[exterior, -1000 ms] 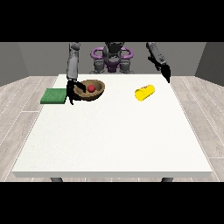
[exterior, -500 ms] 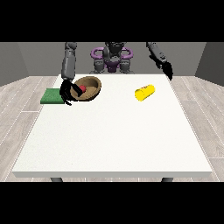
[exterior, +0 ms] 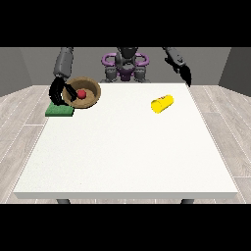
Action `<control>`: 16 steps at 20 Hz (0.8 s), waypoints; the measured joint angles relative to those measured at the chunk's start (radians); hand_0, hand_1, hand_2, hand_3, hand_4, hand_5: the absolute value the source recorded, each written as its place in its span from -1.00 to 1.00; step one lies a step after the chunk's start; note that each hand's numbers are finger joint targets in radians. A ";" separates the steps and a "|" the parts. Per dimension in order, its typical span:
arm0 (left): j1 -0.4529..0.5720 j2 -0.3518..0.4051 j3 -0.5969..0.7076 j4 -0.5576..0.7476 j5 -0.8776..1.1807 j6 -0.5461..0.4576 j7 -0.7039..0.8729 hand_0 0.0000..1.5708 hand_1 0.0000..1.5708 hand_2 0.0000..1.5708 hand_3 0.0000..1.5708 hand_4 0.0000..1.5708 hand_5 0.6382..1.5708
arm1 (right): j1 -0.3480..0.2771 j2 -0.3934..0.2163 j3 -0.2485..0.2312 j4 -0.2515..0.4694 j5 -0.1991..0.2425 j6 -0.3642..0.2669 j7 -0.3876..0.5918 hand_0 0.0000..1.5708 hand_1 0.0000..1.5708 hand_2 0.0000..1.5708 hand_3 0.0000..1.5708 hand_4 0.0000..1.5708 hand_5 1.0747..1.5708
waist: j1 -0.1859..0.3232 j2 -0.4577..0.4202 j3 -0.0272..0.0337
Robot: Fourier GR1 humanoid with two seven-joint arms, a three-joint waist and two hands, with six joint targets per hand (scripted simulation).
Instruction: Pick the cup and pour the ball into the bowl, then pick the bowl and place it on the pad
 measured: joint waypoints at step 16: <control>0.072 0.151 0.205 0.162 0.105 0.009 -0.193 -1.00 -1.00 -1.00 -1.00 -1.00 -0.09 | -0.149 -0.216 0.056 -0.173 0.169 0.230 0.182 1.00 1.00 1.00 0.96 0.92 1.00 | -0.227 0.015 0.0105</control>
